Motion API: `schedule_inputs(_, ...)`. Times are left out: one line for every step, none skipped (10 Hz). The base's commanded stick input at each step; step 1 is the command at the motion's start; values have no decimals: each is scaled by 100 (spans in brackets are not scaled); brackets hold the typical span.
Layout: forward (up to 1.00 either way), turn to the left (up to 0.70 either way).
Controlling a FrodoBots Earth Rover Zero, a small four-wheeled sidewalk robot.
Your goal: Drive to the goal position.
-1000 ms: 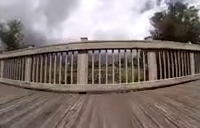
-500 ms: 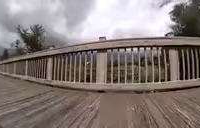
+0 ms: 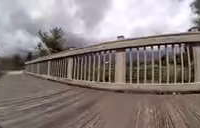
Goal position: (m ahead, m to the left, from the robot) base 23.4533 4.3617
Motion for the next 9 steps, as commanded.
schedule_inputs(0,85)
schedule_inputs(0,85)
schedule_inputs(0,85)
schedule_inputs(0,85)
schedule_inputs(1,85)
schedule_inputs(42,46)
schedule_inputs(85,0)
schedule_inputs(85,0)
schedule_inputs(85,0)
